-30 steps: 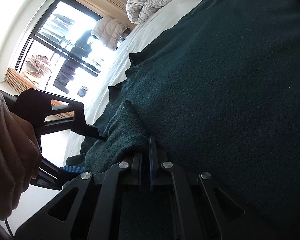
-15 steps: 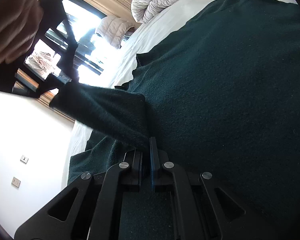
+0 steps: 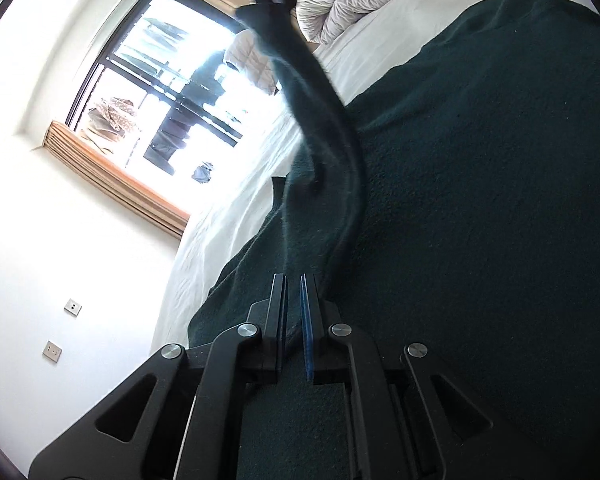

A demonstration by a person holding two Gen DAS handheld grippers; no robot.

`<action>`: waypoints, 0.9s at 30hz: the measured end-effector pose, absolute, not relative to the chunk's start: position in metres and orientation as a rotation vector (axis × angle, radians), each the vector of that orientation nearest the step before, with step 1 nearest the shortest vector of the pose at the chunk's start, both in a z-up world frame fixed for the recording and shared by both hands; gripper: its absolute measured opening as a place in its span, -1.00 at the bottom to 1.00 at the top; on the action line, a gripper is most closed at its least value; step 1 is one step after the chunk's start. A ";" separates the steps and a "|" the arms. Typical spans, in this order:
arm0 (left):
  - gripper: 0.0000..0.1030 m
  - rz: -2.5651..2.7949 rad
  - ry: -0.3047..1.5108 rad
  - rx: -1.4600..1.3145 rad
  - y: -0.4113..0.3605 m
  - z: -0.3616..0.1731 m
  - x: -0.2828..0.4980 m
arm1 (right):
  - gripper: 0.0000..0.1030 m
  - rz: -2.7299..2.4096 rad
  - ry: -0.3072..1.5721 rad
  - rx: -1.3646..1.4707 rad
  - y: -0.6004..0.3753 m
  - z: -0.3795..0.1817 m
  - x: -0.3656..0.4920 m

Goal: Fold small clothes

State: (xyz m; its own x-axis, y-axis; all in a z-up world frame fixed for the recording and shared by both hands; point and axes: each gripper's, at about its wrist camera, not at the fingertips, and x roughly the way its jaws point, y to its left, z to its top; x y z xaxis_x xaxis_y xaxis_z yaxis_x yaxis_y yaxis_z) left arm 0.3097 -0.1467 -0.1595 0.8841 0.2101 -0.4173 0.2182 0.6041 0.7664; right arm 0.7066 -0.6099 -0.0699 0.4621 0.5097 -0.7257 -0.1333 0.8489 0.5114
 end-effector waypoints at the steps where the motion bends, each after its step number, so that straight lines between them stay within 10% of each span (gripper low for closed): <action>1: -0.87 0.005 0.503 0.921 -0.141 -0.157 0.308 | -0.86 0.401 1.031 0.428 -0.613 -0.082 0.704; 12: -0.87 0.058 0.610 0.629 -0.069 -0.112 0.341 | -0.83 0.288 1.125 0.730 -0.664 -0.167 0.695; 17: -0.87 0.052 0.772 0.516 -0.055 -0.118 0.374 | -0.20 0.188 1.190 0.872 -0.686 -0.206 0.682; 27: -0.87 0.093 0.769 0.545 -0.063 -0.137 0.358 | -0.04 0.256 1.123 0.891 -0.679 -0.209 0.669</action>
